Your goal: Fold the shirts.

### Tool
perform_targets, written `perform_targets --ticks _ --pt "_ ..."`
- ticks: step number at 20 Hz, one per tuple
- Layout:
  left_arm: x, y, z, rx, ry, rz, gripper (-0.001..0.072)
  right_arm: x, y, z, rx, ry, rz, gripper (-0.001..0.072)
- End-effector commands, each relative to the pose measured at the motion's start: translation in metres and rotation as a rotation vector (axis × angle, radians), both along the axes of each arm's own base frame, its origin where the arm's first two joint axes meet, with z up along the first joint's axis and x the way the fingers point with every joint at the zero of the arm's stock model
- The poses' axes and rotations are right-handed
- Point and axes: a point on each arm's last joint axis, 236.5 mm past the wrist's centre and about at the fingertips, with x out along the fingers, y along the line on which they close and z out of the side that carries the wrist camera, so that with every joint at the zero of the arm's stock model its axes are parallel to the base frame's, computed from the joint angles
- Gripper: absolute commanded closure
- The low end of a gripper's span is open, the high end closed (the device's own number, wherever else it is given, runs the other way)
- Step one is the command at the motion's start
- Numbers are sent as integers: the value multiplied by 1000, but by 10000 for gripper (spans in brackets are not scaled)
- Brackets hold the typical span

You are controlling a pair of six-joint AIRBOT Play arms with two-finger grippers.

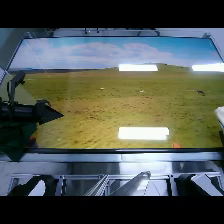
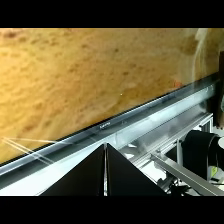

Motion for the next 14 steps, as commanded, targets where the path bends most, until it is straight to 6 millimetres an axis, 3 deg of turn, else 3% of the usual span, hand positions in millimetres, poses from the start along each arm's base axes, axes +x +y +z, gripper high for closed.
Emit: perform_targets --ticks 1,2,3,4,6,7,8,9,11,14 --pt "-4 -12 -7 -8 20 -68 691 26 20 -2 88 -116 -13 22" --pt "-4 -19 -5 -5 10 -95 692 49 29 1 126 -210 -7 30" --pt "-3 -25 1 -2 -7 -124 691 78 40 8 164 -325 18 130" --pt "-1 -32 12 4 -41 -155 692 115 55 25 199 -468 90 368" --pt "7 -43 43 20 -140 -200 692 188 98 81 239 -765 293 616" --pt "10 -48 58 27 -187 -219 691 217 127 114 251 -897 429 691" --pt "11 -54 71 30 -236 -232 692 236 158 140 262 -990 547 691" --pt "13 -59 82 35 -290 -227 692 246 188 158 266 -1045 661 691" --pt "10 -70 93 29 -386 -201 692 251 254 172 239 -1060 926 692" --pt "-22 -89 71 -3 -395 -180 692 223 357 164 266 -1082 1275 692"
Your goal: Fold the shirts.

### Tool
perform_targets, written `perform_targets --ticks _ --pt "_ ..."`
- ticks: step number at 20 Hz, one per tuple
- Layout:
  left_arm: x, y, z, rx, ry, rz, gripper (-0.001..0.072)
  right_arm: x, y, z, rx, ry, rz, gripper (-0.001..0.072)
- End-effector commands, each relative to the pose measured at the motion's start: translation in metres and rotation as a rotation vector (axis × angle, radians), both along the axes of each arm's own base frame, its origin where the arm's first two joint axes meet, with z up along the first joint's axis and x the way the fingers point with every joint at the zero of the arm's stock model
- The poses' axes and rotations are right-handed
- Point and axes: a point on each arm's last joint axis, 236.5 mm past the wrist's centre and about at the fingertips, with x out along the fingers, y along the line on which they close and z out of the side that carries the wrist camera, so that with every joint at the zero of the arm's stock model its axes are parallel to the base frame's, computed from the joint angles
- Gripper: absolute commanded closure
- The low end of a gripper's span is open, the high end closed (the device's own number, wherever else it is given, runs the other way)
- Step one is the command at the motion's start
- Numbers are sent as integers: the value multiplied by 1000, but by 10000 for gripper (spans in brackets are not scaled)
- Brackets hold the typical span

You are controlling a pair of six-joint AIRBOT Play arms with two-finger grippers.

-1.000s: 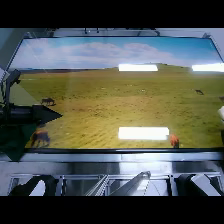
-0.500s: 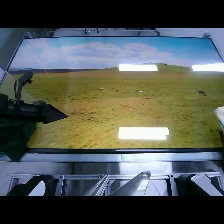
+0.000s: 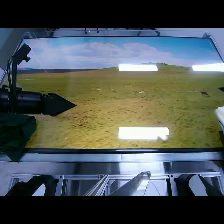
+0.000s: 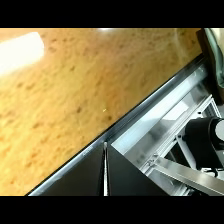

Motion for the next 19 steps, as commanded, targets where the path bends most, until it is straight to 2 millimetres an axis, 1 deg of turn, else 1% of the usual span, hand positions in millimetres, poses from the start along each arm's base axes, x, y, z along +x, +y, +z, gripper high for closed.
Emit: perform_targets --ticks 1,2,4,5,6,9,11,17,19 --pt "-26 -19 -15 -45 -48 38 692 -30 115 6 -71 -192 336 692" --pt "-33 -23 -25 -61 -36 58 692 -40 128 -12 -98 -192 350 692" --pt "-44 -27 -37 -86 -53 82 692 -48 134 -54 -149 -151 316 694" --pt "-47 -28 -39 -102 -60 99 692 -52 137 -66 -155 -133 325 694" --pt "-50 -28 -40 -115 -61 111 692 -53 140 -69 -151 -124 335 694" --pt "-57 -28 -43 -127 -64 114 692 -52 145 -62 -112 -137 335 692" --pt "-56 -27 -41 -130 -71 119 695 -55 148 -60 -92 -132 343 691" --pt "-50 -26 -38 -139 -90 140 695 -54 149 -60 -87 -132 341 691" --pt "-51 -27 -38 -139 -87 138 695 -54 149 -60 -87 -132 341 691"
